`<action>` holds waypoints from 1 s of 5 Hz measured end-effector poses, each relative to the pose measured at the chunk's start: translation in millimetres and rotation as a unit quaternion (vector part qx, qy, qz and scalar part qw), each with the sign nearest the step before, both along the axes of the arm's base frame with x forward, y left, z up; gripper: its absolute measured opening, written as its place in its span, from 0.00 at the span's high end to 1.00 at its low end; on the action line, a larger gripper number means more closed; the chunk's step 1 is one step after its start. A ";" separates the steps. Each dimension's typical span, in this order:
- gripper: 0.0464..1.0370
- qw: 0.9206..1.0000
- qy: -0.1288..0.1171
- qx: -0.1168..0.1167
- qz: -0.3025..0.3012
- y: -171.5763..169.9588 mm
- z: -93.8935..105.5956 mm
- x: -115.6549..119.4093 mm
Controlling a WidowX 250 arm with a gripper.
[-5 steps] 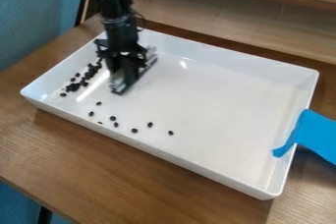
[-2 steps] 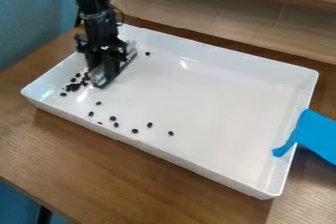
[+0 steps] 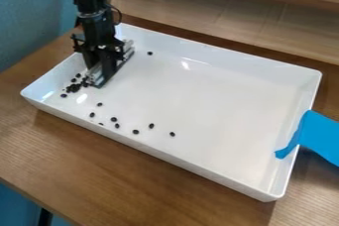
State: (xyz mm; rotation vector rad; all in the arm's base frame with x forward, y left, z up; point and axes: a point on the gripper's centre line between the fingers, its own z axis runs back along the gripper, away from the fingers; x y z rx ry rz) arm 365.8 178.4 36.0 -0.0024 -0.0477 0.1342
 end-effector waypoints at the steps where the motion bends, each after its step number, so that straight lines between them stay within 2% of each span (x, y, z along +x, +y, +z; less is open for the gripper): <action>1: 0.65 1.000 -0.004 -0.008 0.000 0.4 -0.4 -1.3; 2: 0.65 0.999 -0.024 -0.028 0.003 -14.0 22.5 -9.5; 3: 0.65 0.997 -0.068 -0.035 -0.017 -55.4 63.1 -6.9; 4: 0.65 0.993 -0.088 -0.041 -0.065 -113.1 78.9 -10.7; 5: 0.65 0.992 -0.077 -0.048 -0.085 -156.3 66.4 -32.3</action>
